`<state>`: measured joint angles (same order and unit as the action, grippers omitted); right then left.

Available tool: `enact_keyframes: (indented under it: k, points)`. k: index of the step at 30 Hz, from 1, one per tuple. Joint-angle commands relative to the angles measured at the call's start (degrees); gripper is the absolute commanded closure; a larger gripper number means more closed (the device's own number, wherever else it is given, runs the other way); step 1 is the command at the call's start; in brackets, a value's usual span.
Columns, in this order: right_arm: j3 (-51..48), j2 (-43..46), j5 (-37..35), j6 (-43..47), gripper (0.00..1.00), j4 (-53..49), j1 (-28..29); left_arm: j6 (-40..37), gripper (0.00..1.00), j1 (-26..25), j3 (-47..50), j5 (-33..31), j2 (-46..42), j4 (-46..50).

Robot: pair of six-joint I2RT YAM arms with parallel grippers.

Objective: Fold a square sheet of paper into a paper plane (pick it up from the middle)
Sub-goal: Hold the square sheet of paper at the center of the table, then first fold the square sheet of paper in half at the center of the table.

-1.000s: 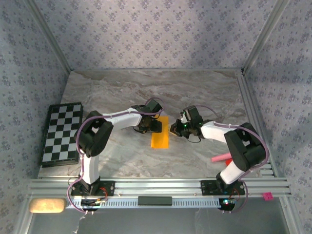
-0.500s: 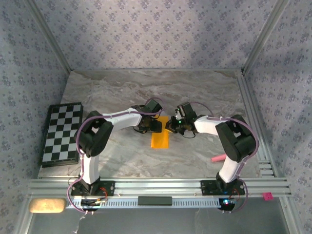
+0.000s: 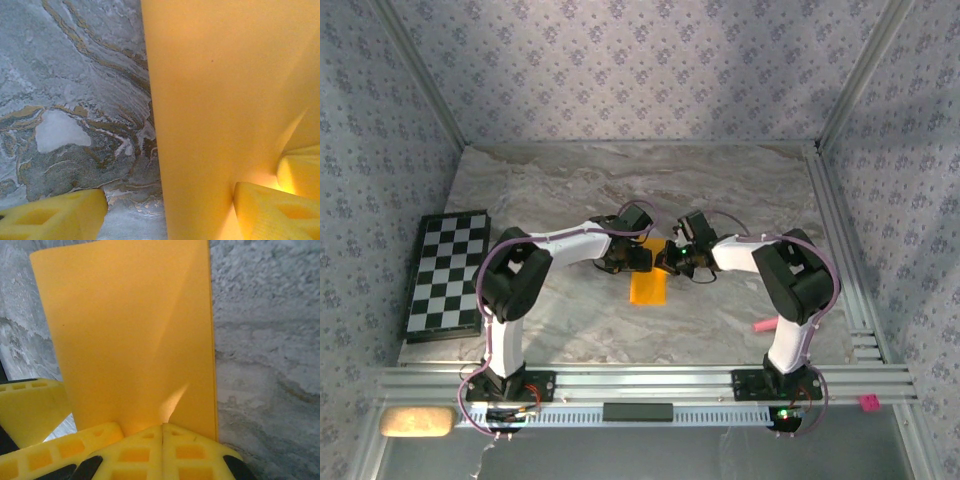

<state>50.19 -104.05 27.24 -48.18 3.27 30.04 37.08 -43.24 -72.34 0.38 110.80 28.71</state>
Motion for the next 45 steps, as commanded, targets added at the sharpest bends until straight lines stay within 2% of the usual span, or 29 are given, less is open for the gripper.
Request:
enact_keyframes:
  k: [1, 7, 11, 17, 18, 20, 23, 25, 26, 31, 39, 45]
  points:
    - [-1.79, -1.55, -3.53, 3.66, 1.0, -6.74, 0.47, -0.56, 0.28, 0.32, 2.5, 0.03, 5.87, -3.68]
    - [-1.68, -2.73, -3.68, 8.44, 1.0, -9.47, -0.35, 2.05, 0.27, 0.78, 1.35, 2.72, 4.16, -2.96]
    - [-0.63, -3.21, -2.72, 11.7, 1.0, -11.4, -1.87, 4.27, 0.24, 1.36, 1.74, 4.3, -1.49, -3.19]
    - [4.47, -5.33, -2.27, 20.72, 1.0, -19.46, -3.42, 7.71, 0.2, 4.26, 6.07, 8.46, -11.59, -7.66]
    - [4.87, -5.75, -1.97, 20.85, 1.0, -19.77, -3.65, 7.74, 0.22, 4.77, 6.91, 10.13, -12.89, -8.83]
    - [5.07, -6.2, -1.56, 20.37, 1.0, -19.4, -3.82, 8.29, 0.34, 6.03, 8.67, 14.38, -14.66, -12.59]
    - [5.07, -6.77, -2.16, 18.95, 1.0, -19.58, -3.83, 9.19, 0.61, 7.14, 10.67, 21.07, -15.87, -18.55]
    - [4.73, -6.61, -2.33, 18.2, 1.0, -18.96, -3.81, 10.08, 0.92, 7.48, 11.16, 26.01, -15.17, -22.3]
    - [4.55, -6.54, -2.29, 17.91, 1.0, -18.69, -3.81, 10.78, 1.0, 7.53, 11.63, 28.05, -14.64, -24.49]
    - [4.61, -6.34, -2.61, 17.47, 1.0, -18.78, -3.85, 13.44, 1.0, 7.59, 13.51, 34.05, -10.55, -31.69]
    - [4.31, -6.25, -2.58, 17.77, 1.0, -19.24, -4.03, 11.01, 1.0, 7.9, 14.9, 33.01, -6.84, -30.2]
    - [3.63, -6.08, -2.63, 17.36, 1.0, -18.8, -3.92, 10.5, 1.0, 7.91, 17.66, 31.4, -5.01, -32.68]
